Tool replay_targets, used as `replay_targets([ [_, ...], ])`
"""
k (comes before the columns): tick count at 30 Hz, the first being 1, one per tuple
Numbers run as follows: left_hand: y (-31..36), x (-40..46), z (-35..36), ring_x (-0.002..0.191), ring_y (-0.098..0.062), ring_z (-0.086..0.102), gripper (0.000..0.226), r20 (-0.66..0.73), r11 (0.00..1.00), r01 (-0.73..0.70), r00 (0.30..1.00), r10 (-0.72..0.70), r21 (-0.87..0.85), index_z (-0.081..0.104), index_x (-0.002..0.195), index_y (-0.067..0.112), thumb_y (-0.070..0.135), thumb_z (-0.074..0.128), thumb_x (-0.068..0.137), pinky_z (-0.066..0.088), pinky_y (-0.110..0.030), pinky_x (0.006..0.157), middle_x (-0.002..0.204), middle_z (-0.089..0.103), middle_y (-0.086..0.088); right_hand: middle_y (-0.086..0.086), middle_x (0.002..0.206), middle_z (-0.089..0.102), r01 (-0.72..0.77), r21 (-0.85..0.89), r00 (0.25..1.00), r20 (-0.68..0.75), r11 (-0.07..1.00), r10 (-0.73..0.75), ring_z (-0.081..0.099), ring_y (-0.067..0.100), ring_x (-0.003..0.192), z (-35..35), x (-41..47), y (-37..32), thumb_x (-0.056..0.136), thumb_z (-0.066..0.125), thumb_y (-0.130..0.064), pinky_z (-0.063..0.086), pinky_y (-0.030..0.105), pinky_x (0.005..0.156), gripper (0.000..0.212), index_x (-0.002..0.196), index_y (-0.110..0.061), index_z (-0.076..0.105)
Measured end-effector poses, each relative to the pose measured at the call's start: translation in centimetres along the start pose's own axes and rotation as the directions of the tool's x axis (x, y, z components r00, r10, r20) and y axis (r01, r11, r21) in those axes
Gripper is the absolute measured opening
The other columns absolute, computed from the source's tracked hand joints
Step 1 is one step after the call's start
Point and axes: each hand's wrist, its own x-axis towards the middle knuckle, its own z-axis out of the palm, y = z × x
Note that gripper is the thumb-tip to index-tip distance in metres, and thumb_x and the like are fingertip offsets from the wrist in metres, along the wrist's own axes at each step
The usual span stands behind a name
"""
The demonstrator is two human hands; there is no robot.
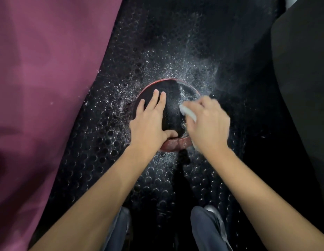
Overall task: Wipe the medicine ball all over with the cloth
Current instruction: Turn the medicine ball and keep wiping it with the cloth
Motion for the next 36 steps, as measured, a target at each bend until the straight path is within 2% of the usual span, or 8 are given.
replay_targets([
  [6, -0.2, -0.2, 0.5, 0.149, -0.023, 0.007, 0.114, -0.013, 1.000, 0.011, 1.000, -0.011, -0.007, 0.001, 0.155, 0.032, 0.051, 0.077, 0.073, 0.043, -0.053, 0.104, 0.162, -0.002, 0.016, 0.002, 0.079, 0.060, 0.076, 0.021, 0.997, 0.031, 0.997, -0.077, 0.057, 0.024, 0.069, -0.1, -1.1, -0.4, 0.081, 0.060, -0.018, 0.042, 0.029, 0.050, 0.017, 0.091, -0.022, 0.073],
  [10, -0.1, 0.0, 0.2, 0.149, -0.024, 0.006, 0.115, -0.005, 1.000, 0.011, 1.000, -0.011, 0.010, 0.000, 0.155, 0.030, 0.050, 0.077, 0.073, 0.041, -0.053, 0.103, 0.162, -0.003, 0.015, 0.004, 0.079, 0.060, -0.025, -0.022, 0.999, 0.030, 0.999, 0.025, 0.058, 0.026, 0.070, -0.3, 1.8, -0.6, 0.077, 0.068, -0.013, 0.031, 0.026, 0.054, 0.015, 0.089, -0.021, 0.073],
  [14, -0.4, -0.1, 0.3, 0.149, -0.023, 0.006, 0.115, 0.000, 1.000, 0.023, 1.000, -0.023, -0.016, 0.000, 0.155, 0.030, 0.050, 0.078, 0.072, 0.041, -0.052, 0.104, 0.162, -0.002, 0.016, 0.002, 0.079, 0.060, 0.081, -0.009, 0.995, 0.056, 0.997, -0.080, 0.057, 0.024, 0.068, 0.1, -1.0, -0.9, 0.076, 0.067, -0.015, 0.036, 0.026, 0.051, 0.016, 0.089, -0.024, 0.073],
  [19, 0.0, 0.0, 0.2, 0.149, -0.026, 0.005, 0.112, 0.013, 1.000, 0.016, 1.000, -0.016, -0.005, 0.000, 0.155, 0.030, 0.045, 0.077, 0.076, 0.040, -0.051, 0.104, 0.162, -0.003, 0.015, 0.005, 0.075, 0.059, -0.002, -0.016, 1.000, 0.002, 1.000, 0.002, 0.057, 0.027, 0.066, -0.1, 1.4, -1.3, 0.075, 0.068, -0.012, 0.037, 0.028, 0.049, 0.011, 0.082, -0.020, 0.072],
  [23, -0.3, -0.1, 0.6, 0.149, -0.025, 0.007, 0.106, -0.021, 1.000, 0.000, 1.000, -0.001, -0.012, 0.002, 0.155, 0.029, 0.035, 0.077, 0.081, 0.043, -0.052, 0.103, 0.162, -0.002, 0.015, 0.004, 0.076, 0.058, 0.144, -0.034, 0.988, 0.056, 0.989, -0.142, 0.055, 0.025, 0.066, 0.2, -1.3, -1.7, 0.076, 0.066, -0.013, 0.042, 0.031, 0.048, 0.009, 0.082, -0.020, 0.070],
  [28, 0.0, 0.0, 0.3, 0.149, -0.026, 0.005, 0.113, 0.012, 1.000, 0.004, 1.000, -0.004, 0.016, -0.001, 0.155, 0.029, 0.048, 0.076, 0.075, 0.041, -0.051, 0.103, 0.162, -0.004, 0.014, 0.004, 0.076, 0.059, -0.012, -0.030, 0.999, 0.029, 0.999, 0.013, 0.058, 0.026, 0.067, -0.4, 1.5, -1.3, 0.074, 0.070, -0.012, 0.034, 0.026, 0.051, 0.013, 0.084, -0.021, 0.072],
  [32, -0.4, -0.1, 0.4, 0.149, -0.025, 0.005, 0.113, 0.012, 1.000, 0.018, 1.000, -0.018, -0.006, 0.000, 0.155, 0.029, 0.045, 0.078, 0.075, 0.040, -0.053, 0.105, 0.162, -0.004, 0.015, 0.004, 0.077, 0.060, 0.099, -0.029, 0.992, 0.083, 0.995, -0.096, 0.057, 0.025, 0.065, -0.1, -0.6, -1.5, 0.073, 0.071, -0.011, 0.034, 0.026, 0.050, 0.017, 0.087, -0.021, 0.073],
  [36, 0.1, -0.1, 0.3, 0.149, -0.026, 0.004, 0.113, 0.012, 1.000, 0.007, 1.000, -0.007, 0.026, -0.003, 0.155, 0.029, 0.049, 0.075, 0.076, 0.042, -0.050, 0.103, 0.162, -0.006, 0.015, 0.005, 0.077, 0.059, -0.006, -0.013, 0.998, 0.064, 1.000, 0.007, 0.058, 0.027, 0.068, -0.7, 1.3, -0.5, 0.077, 0.070, -0.014, 0.032, 0.026, 0.052, 0.013, 0.087, -0.021, 0.073],
])
